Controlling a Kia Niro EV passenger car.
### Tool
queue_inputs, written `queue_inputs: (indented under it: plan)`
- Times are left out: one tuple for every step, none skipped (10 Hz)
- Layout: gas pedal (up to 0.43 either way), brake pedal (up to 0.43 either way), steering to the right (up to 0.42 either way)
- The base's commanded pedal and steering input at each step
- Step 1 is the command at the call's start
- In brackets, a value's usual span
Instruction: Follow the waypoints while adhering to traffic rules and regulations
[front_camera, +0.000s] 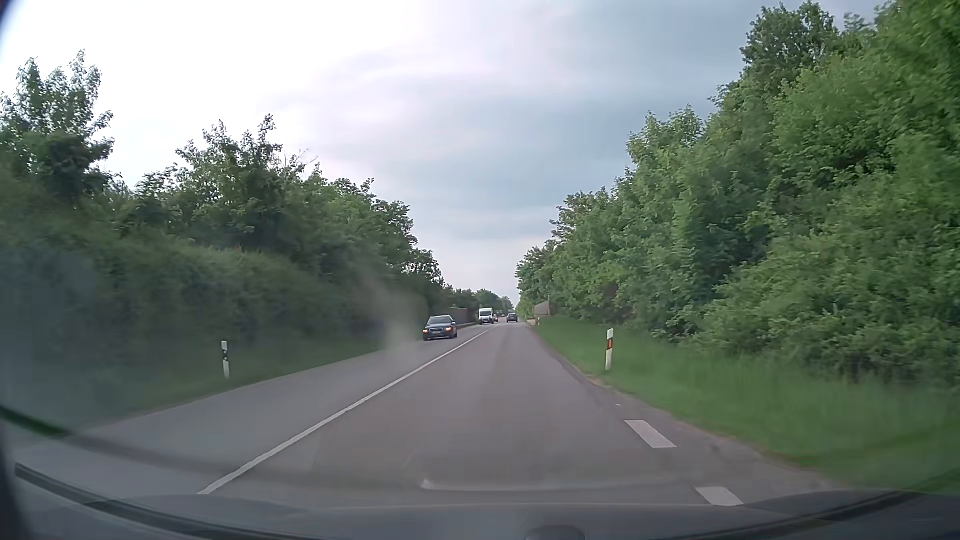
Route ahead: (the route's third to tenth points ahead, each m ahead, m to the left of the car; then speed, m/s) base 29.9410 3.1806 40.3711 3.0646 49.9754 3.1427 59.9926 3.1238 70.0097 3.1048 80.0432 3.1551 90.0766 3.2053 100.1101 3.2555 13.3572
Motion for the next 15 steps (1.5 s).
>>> queue_inputs:
  plan:
    - [0.150,0.000,-0.003]
    - [0.150,0.000,-0.002]
    - [0.138,0.000,-0.003]
    - [0.138,0.000,-0.003]
    - [0.130,0.000,-0.002]
    - [0.138,0.000,-0.002]
    - [0.150,0.000,-0.002]
    - [0.169,0.000,-0.001]
    - [0.169,0.000,-0.001]
    - [0.169,0.000,-0.002]
    - [0.169,0.000,-0.001]
    - [0.157,0.000,-0.001]
    - [0.157,0.000,-0.001]
    - [0.157,0.000,0.001]
    - [0.150,0.000,0.003]
